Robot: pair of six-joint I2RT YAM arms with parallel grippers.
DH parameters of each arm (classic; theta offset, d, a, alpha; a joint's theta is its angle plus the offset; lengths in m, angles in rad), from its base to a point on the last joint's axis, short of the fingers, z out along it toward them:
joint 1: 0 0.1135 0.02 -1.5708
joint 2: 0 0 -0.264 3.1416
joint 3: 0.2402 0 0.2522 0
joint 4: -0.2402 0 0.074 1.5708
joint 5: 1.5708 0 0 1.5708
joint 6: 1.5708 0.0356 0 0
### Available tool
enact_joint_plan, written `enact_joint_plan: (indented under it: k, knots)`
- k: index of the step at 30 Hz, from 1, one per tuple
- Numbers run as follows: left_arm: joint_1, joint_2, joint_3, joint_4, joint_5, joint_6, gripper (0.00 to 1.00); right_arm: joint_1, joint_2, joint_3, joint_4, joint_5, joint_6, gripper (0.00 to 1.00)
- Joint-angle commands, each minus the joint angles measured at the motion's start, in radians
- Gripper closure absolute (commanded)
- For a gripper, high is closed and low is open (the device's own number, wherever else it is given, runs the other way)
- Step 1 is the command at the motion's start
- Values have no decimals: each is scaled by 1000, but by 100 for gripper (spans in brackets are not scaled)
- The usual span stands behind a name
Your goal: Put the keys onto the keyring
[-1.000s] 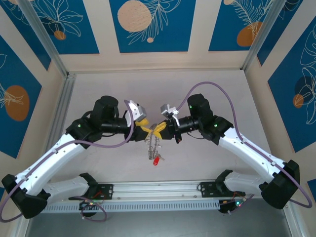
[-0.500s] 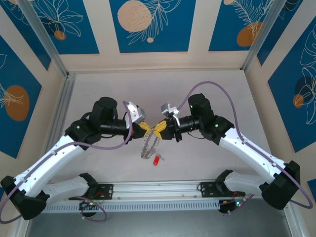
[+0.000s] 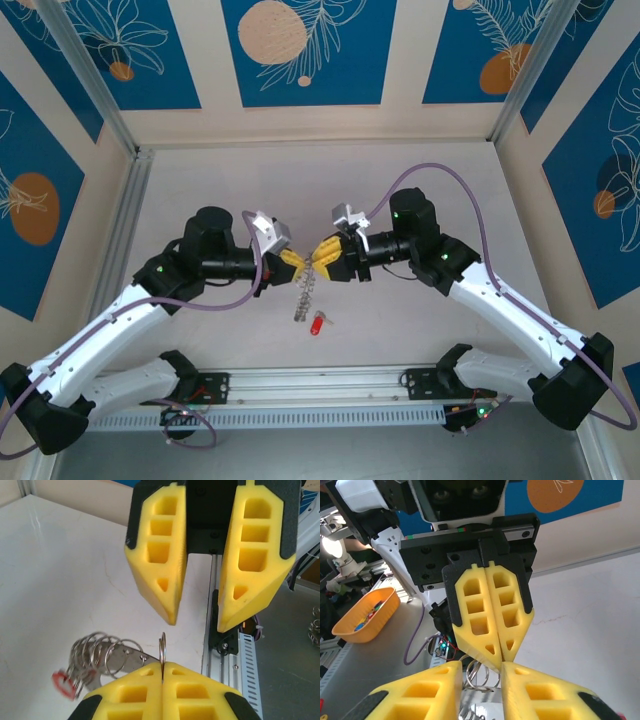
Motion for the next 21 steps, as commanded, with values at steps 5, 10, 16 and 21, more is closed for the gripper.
enact_joint_plan:
  k: [5, 10, 16, 21]
  knots:
    - [2, -30, -25, 103, 24, -33, 100, -26, -22, -44, 36, 25, 34, 62]
    - [2, -39, -36, 116, 19, -38, 100, -42, -28, -76, 56, 20, 57, 58]
    - [3, -39, -39, 121, 27, -39, 100, -47, -16, -85, 73, -8, 62, 57]
    - [3, -44, -37, 115, 29, -37, 100, -47, 8, -81, 97, -28, 67, 57]
